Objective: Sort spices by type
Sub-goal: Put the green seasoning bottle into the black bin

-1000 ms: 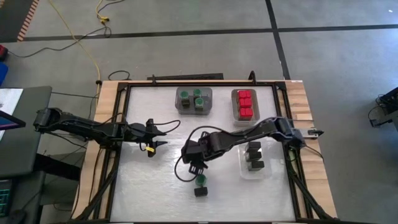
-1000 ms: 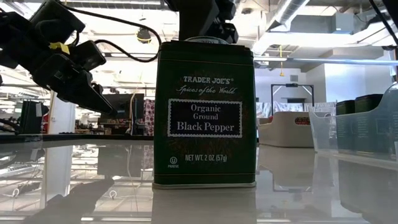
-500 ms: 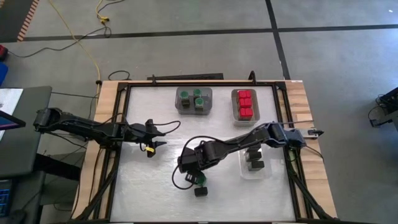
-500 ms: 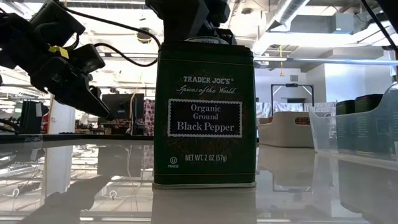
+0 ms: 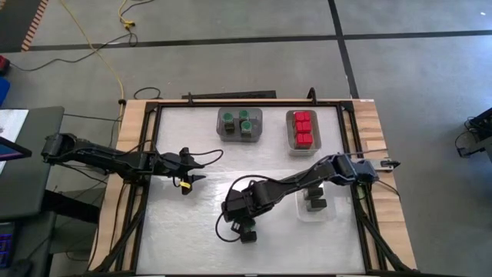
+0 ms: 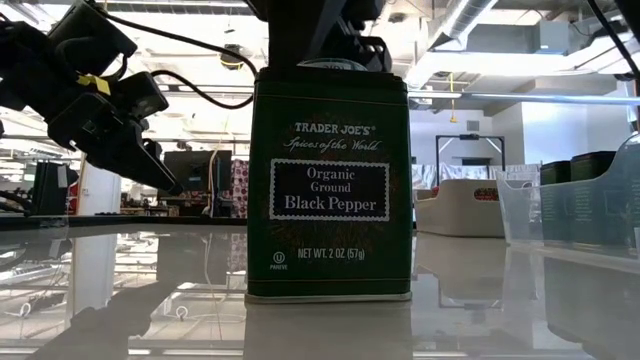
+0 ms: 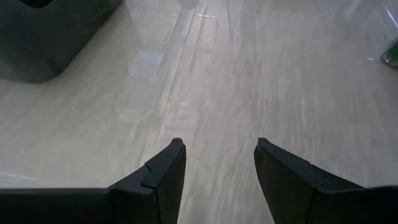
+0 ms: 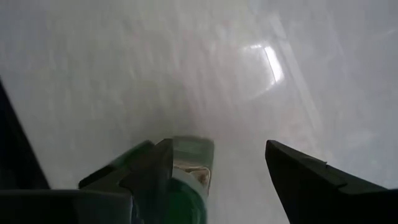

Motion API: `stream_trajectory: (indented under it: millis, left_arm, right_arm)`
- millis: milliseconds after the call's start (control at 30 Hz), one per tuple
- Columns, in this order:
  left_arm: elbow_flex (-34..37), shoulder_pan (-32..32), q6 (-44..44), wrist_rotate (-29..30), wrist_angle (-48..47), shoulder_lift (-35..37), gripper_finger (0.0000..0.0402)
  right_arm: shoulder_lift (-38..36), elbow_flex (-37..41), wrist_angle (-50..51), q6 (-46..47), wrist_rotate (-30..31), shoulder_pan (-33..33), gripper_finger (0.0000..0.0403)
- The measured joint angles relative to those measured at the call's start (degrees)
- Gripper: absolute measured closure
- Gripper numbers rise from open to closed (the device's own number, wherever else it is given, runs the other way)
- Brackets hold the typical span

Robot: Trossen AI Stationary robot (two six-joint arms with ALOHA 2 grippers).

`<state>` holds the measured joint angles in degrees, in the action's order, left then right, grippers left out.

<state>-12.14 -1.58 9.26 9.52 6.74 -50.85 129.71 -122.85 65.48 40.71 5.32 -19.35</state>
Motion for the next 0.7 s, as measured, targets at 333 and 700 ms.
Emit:
stream_trajectory:
  millis: [333,700]
  left_arm:
    - [0.0,0.0,1.09,0.0,0.03,0.0,0.0219]
    - [0.0,0.0,1.55,0.0,0.0,0.0,0.0219]
  right_arm:
    - [-0.07,0.58,-1.67,-0.11,-0.19,-2.07,0.0121]
    - [-0.1,2.1,-1.21,-4.6,-0.34,-2.86,0.0121]
